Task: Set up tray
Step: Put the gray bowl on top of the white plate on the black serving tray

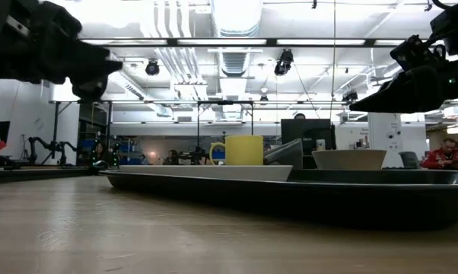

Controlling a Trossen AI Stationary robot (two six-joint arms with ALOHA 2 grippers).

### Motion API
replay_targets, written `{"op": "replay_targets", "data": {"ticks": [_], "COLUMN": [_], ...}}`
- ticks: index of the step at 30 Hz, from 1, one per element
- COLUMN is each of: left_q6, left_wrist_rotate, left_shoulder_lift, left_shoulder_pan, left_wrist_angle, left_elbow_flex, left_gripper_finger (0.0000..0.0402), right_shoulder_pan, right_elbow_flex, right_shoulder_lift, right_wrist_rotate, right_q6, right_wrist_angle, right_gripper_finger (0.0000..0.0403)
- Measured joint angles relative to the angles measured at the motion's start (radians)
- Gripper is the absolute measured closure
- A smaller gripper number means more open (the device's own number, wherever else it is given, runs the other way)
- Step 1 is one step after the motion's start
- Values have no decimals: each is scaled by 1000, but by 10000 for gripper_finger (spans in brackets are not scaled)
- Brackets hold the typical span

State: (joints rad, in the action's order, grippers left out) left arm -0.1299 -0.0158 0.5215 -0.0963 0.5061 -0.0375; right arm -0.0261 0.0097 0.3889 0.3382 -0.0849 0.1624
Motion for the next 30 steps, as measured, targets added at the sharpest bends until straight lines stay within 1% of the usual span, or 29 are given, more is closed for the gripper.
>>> {"op": "replay_targets", "data": {"ticks": [4,7,19,23,30], "left_q6": [11,18,42,49,59], "left_wrist_rotate": [0,-1,-3,-3,-3], "left_shoulder_lift": [-106,-170,-331,-384,-516], "left_shoulder_pan": [-1,-1,-1,-1,0], "left_wrist_angle": [-7,-84,-190,-268,-436], "left_elbow_flex": [27,22,26,25,24], "left_gripper_finger": [266,266,266,266,266], "right_shoulder_pan": [0,0,0,0,0], "right_elbow_flex": [0,0,0,0,0], "right_shoulder_lift": [0,0,0,0,0], "right_wrist_rotate": [0,0,-2,-1,-1], "right_q6": [0,7,26,34,34], "right_wrist_angle": [0,0,-1,-1,-1], "right_gripper_finger": [195,195,195,195,195]}}
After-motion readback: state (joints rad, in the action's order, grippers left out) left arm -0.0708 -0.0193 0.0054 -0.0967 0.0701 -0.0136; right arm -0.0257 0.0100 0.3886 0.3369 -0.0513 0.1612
